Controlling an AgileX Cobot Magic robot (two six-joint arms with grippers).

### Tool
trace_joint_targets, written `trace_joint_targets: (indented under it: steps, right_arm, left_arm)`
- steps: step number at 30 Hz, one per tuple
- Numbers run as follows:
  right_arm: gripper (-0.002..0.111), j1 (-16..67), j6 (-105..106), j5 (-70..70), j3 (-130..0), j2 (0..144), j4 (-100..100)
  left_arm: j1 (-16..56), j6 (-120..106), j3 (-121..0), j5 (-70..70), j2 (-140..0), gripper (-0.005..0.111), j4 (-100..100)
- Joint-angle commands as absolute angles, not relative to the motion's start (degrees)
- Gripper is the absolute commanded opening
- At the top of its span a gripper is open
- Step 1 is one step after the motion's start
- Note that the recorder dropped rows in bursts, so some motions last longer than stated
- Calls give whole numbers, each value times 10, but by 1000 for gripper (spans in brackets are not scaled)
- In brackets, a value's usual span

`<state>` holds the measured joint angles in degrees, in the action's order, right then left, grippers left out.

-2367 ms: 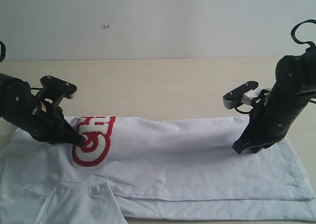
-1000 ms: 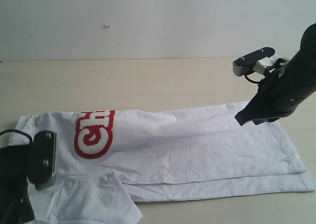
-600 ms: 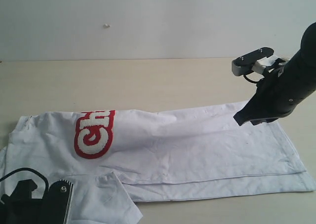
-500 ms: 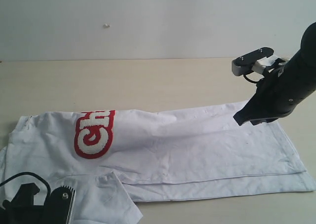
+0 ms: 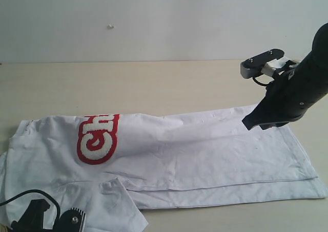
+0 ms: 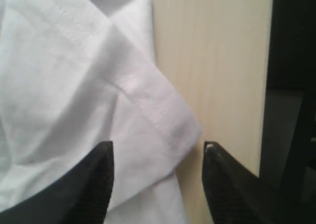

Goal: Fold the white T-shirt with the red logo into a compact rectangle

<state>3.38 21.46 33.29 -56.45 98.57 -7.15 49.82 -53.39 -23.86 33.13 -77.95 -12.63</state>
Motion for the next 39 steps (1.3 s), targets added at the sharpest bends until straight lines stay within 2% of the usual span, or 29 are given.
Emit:
trace_joint_targets:
  steps: [1,6,8,11,14,15,20,30,39]
  right_arm:
    - [0,30,218,332,-564,979,-75]
    - [0,30,218,332,-564,979,-75]
    - [0,30,218,332,-564,979,-75]
    - [0,30,218,332,-564,979,-75]
    - [0,30,218,332,-564,979,-75]
    - [0,30,218,332,-564,979,-75]
    - [0,30,218,333,-564,979,-75]
    - [0,30,218,341,-564,979,-75]
    - [0,30,218,345,-564,979,-75]
  left_arm:
    - [502,-535,-235,318,-810,53,-130]
    - [502,-535,-235,296,-840,52,-129]
    - [502,-534,-235,283,-847,47,-129]
    - [502,-512,-235,256,-853,29,-129]
    - [502,-506,-235,246,-853,2,-129]
    - [502,-506,-235,245,-853,0,-129]
    - [502,-506,-246,264,-848,0,-125]
    - [498,-506,-344,387,-804,0,-76]
    - [414,-507,-384,423,-804,0,-23]
